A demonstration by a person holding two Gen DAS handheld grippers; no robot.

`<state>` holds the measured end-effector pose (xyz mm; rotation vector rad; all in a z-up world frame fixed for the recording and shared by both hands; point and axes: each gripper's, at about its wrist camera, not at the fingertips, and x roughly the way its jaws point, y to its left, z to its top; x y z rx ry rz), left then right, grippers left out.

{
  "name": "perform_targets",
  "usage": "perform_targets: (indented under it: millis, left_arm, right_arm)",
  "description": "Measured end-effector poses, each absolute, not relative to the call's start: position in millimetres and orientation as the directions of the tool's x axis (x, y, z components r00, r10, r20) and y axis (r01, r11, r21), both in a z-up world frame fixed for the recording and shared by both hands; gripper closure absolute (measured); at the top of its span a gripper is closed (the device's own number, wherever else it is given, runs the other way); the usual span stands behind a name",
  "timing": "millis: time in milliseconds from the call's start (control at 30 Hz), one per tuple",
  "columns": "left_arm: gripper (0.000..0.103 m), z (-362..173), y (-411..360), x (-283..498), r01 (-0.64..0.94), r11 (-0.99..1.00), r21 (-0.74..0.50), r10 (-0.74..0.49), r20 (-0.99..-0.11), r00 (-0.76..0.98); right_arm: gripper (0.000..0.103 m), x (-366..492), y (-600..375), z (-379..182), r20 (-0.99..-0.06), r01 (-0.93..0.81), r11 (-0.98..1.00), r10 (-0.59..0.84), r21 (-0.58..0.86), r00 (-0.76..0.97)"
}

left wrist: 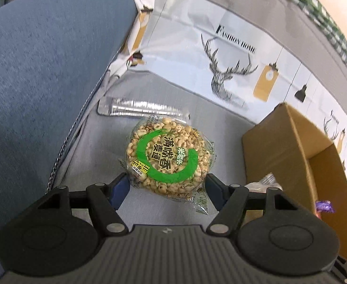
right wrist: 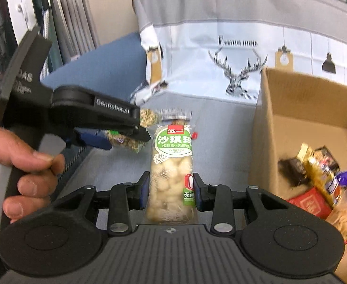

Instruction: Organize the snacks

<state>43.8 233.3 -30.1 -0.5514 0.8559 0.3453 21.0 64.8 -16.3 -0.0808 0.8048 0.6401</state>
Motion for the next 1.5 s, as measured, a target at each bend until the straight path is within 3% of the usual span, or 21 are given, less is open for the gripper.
perform_targets:
  millis: [567,1133,1500]
  left_arm:
    - [0.029,-17.0,227.9,44.6,-0.477,0.804,-0.355,0.084,-0.727,0.682]
    - [0.029,28.6,158.6,56.6,-0.307,0.889,-0.34,0.102,-0.507,0.856]
    - [0.029,44.3,102.3,69.4,-0.145,0.921,-0.363,-0.007,-0.386,0.922]
  right_arm:
    - [0.065,22.7,26.5,17.2,-0.556,-0.557,0.811,0.55,0.178,0.623]
    - [0.065,40.1,-33.1,34.9,-0.457,-0.449,0.878,0.472,0.167,0.754]
    - [0.065,53.0,-83.1,35.6,-0.439,-0.299,0.94,0.341,0.164,0.831]
